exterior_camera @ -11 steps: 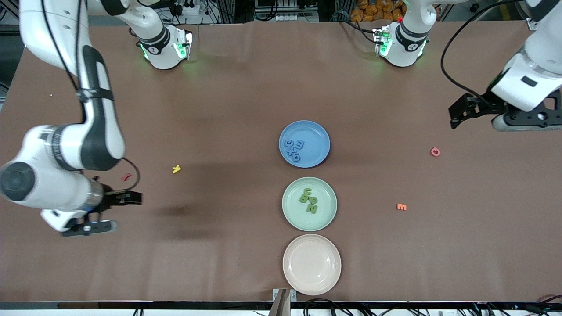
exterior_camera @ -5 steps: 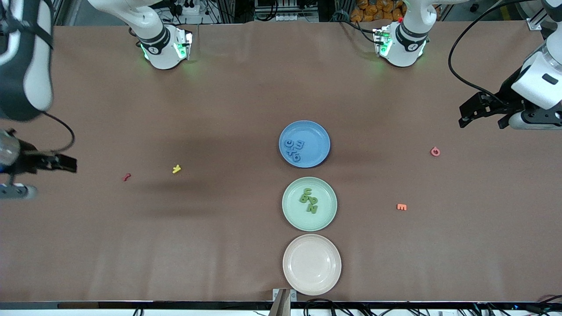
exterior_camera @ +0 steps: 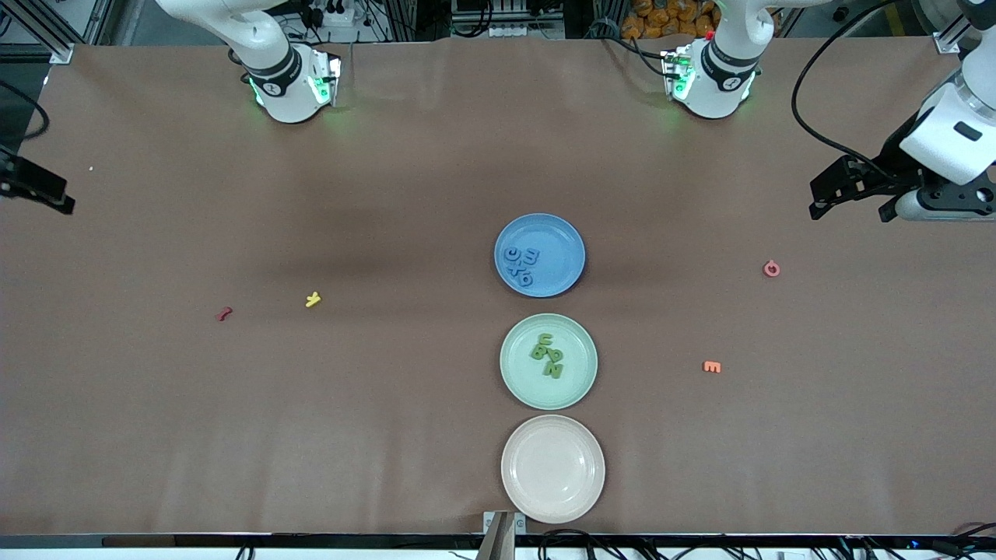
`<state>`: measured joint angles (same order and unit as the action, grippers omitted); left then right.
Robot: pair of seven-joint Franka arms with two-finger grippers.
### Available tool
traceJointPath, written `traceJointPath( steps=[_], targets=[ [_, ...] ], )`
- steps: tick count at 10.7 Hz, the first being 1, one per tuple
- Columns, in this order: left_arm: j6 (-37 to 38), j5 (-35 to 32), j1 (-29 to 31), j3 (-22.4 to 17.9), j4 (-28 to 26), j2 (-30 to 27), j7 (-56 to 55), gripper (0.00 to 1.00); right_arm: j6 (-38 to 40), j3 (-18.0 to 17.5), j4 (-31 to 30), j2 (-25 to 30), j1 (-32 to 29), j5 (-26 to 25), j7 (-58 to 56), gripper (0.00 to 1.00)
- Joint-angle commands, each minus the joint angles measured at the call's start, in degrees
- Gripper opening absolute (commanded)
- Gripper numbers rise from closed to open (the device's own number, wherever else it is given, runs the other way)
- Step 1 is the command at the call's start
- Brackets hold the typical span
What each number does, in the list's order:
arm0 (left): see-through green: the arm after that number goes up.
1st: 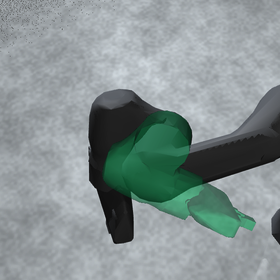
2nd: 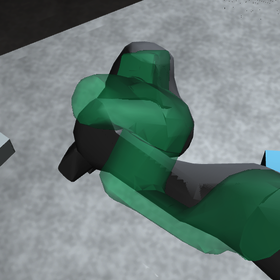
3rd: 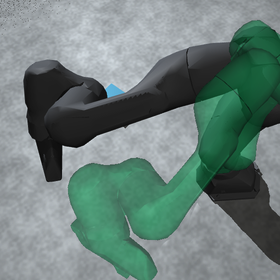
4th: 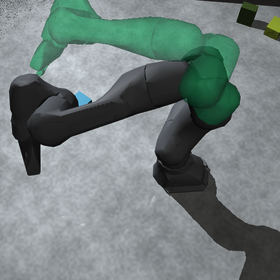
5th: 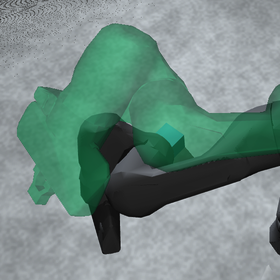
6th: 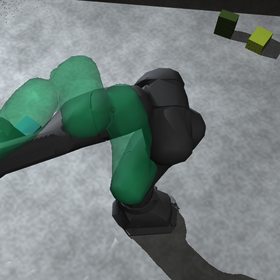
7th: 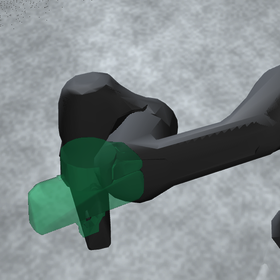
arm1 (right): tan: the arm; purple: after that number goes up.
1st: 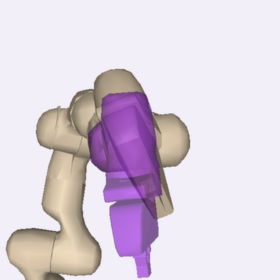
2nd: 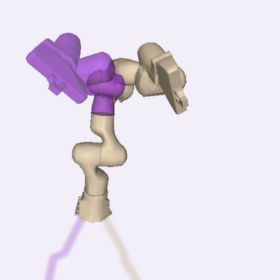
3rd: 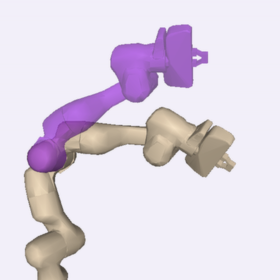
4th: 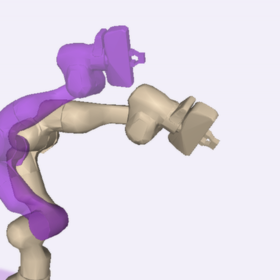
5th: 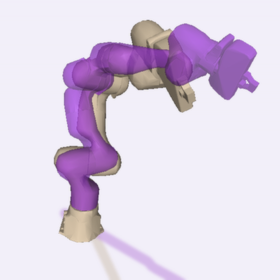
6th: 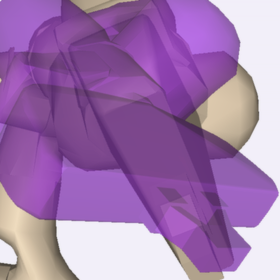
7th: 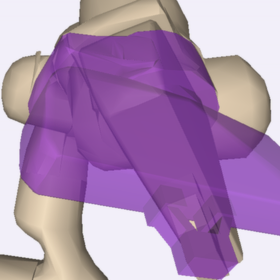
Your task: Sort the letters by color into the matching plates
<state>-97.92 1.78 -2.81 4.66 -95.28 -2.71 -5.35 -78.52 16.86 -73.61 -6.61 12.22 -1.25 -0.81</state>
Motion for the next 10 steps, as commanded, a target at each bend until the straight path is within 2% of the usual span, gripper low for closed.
traceJointPath(
  steps=[1, 4, 8, 10],
  targets=[
    [-0.78, -0.38, -4.56, -3.77, -1.49, -1.34, 0.26, 1.00, 2.75, -3.50, -3.02, 4.94, -0.36, -0.25, 6.25, 1.00],
    [-0.87, -0.47, -4.57, -3.87, -1.32, -1.16, 0.34, 1.00, -4.35, -3.50, -11.27, 6.34, -0.27, -0.51, 6.34, 1.00],
    [-0.69, -0.73, -4.31, -3.96, -0.79, -0.72, 1.22, 1.00, -6.47, -3.59, -11.91, 5.91, 0.08, -0.69, 6.69, 1.00],
    [-0.69, -3.79, -4.22, -3.96, -0.53, -0.81, 1.57, 1.00, -7.61, -3.59, -11.91, 5.65, -0.26, -0.69, 6.69, 1.00]
  ],
)
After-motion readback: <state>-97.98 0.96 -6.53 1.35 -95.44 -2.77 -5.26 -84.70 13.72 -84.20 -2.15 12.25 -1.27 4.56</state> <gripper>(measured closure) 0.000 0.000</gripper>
